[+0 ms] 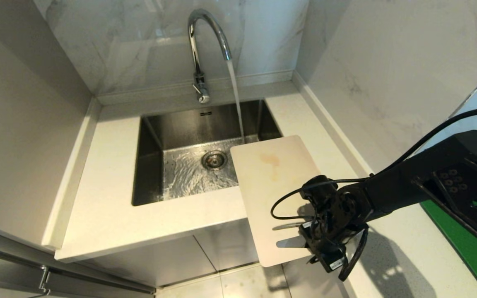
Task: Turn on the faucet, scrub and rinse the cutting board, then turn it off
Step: Pick up the cutting board
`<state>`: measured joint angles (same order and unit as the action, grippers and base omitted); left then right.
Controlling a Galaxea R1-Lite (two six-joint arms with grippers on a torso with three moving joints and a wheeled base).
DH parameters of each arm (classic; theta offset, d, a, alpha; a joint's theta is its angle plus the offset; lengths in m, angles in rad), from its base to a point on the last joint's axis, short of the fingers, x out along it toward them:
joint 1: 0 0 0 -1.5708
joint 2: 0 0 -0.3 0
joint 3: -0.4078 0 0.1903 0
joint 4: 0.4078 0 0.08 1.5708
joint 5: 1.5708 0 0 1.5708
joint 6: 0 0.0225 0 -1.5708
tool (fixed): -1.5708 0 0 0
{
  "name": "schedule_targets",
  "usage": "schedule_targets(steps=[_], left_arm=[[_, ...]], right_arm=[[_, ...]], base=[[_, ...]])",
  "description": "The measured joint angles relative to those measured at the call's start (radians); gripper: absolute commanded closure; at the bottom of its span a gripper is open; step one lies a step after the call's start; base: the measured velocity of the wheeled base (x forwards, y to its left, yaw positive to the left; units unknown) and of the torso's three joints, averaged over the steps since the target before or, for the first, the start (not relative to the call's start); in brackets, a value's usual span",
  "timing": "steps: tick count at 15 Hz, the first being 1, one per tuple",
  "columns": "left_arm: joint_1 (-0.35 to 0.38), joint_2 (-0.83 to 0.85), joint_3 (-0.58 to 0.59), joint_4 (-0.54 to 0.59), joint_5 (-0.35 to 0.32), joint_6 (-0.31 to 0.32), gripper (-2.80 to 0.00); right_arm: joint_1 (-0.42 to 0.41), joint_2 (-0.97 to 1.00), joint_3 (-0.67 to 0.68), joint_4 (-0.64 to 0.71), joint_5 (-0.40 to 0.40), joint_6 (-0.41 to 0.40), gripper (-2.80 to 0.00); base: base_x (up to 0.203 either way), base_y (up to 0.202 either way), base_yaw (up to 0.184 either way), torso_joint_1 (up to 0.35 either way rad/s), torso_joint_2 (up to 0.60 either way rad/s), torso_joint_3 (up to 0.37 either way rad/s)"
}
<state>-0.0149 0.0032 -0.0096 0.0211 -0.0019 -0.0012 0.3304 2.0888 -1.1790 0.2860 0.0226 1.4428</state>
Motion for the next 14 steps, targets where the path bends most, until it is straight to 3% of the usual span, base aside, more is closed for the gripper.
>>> schedule_targets(steps=[8, 14], left_arm=[[0.0, 0.0, 0.0, 0.0, 0.0, -0.001, 0.0], [0.0, 0.0, 0.0, 0.0, 0.0, 0.0, 0.0]], right_arm=[[0.002, -0.317, -0.029, 0.186, -0.033, -0.021, 0.0], [0.002, -0.612, -0.005, 0.237, -0.064, -0.205, 0.0]], base=[[0.0, 0.0, 0.0, 0.0, 0.0, 0.0], [0.0, 0.0, 0.0, 0.0, 0.0, 0.0]])
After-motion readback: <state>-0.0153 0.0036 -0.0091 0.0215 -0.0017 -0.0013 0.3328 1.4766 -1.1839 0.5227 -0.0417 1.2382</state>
